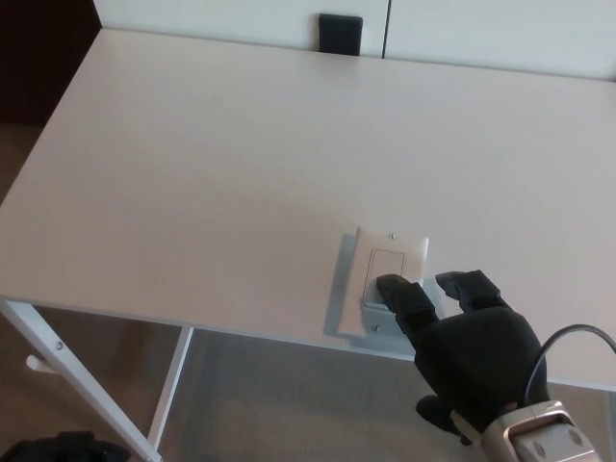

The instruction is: The robot walk towards a table in front and then clicks the light switch button using the right hand's index finger

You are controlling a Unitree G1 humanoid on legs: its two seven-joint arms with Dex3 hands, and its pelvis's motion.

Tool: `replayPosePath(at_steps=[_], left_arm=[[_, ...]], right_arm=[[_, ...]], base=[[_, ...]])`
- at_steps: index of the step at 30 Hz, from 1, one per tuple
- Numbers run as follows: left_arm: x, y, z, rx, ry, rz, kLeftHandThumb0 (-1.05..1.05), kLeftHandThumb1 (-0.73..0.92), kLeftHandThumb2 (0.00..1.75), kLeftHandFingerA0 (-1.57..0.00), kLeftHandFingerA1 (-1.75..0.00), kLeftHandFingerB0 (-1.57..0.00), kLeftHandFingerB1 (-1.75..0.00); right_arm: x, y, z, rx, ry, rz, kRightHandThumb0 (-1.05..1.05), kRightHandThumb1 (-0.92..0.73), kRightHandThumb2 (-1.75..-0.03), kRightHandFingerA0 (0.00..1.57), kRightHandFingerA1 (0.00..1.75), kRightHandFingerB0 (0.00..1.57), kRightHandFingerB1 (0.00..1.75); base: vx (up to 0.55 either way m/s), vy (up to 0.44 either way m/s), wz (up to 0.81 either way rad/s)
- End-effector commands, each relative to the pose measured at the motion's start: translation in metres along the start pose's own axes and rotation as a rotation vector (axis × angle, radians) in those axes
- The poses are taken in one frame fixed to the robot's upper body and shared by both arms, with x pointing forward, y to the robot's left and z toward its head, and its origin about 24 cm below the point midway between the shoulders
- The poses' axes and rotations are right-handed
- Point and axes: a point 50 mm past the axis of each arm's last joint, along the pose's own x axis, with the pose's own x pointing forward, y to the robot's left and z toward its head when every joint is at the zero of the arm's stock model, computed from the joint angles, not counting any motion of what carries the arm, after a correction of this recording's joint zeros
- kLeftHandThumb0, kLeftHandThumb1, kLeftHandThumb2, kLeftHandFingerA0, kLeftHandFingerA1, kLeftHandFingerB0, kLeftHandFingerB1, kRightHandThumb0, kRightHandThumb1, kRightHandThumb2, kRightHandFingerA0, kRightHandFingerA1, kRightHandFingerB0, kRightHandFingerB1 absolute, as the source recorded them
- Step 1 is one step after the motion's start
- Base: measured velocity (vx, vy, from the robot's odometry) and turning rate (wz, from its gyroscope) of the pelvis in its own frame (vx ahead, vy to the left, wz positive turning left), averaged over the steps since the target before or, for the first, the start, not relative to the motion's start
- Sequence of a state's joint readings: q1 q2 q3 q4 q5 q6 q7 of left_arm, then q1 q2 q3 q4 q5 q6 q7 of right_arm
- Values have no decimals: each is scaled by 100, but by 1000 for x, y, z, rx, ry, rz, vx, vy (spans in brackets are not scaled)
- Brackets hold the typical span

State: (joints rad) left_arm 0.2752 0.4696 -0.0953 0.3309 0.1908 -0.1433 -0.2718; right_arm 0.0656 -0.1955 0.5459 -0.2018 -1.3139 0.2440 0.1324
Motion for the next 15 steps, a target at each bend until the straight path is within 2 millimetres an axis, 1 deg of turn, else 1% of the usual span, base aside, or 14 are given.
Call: replayPosePath(at_steps=[1,2,3,4,5,6,9,10,11,12,15], left_arm=[[-2,2,-4,31,30,-14,-39,50,56,-66,-42,-54,-37],[-2,2,-4,34,32,-17,-39,50,56,-66,-41,-54,-37],[-3,2,-4,26,32,-18,-39,50,56,-65,-41,-54,-37],[-3,2,-4,23,32,-18,-39,50,56,-65,-41,-54,-37],[-2,2,-5,21,32,-19,-39,50,56,-65,-41,-54,-37],[-2,3,-5,19,32,-21,-39,50,56,-65,-41,-53,-37],[-2,3,-5,19,31,-21,-39,50,56,-65,-42,-54,-37],[-2,2,-6,19,30,-23,-39,50,56,-66,-42,-54,-37],[-3,2,-6,20,30,-24,-38,50,56,-65,-42,-54,-37],[-3,1,-6,23,32,-24,-38,50,56,-65,-41,-54,-37],[-4,1,-7,15,30,-26,-38,50,56,-65,-42,-54,-37]], right_arm=[[-6,10,4,-8,-13,39,-38,-29,-92,2,51,1,45],[-7,11,5,-13,-17,39,-38,-29,-92,2,51,1,45],[-8,11,6,-14,-22,32,-79,-49,-86,3,34,23,44],[-8,11,6,-14,-24,29,-79,-49,-86,3,34,23,44],[-9,10,7,-11,-29,28,-75,-60,-59,11,28,27,31],[-11,9,9,-8,-37,24,-38,-29,-92,2,51,1,45],[-16,5,12,-3,-46,22,-38,-29,-93,2,51,0,45],[-17,5,12,-1,-50,22,-75,-60,-60,7,26,25,31],[-19,4,13,0,-53,20,-75,-61,-60,8,26,25,31],[-21,3,14,-1,-57,15,-38,-30,-93,2,51,1,45],[-26,1,15,-7,-66,8,-38,-30,-93,2,51,1,45]], base=[[0,0,0],[0,0,0],[0,0,0],[0,0,0],[0,0,0],[0,0,0],[0,0,0],[0,0,0],[0,0,0],[0,0,0],[0,0,0]])
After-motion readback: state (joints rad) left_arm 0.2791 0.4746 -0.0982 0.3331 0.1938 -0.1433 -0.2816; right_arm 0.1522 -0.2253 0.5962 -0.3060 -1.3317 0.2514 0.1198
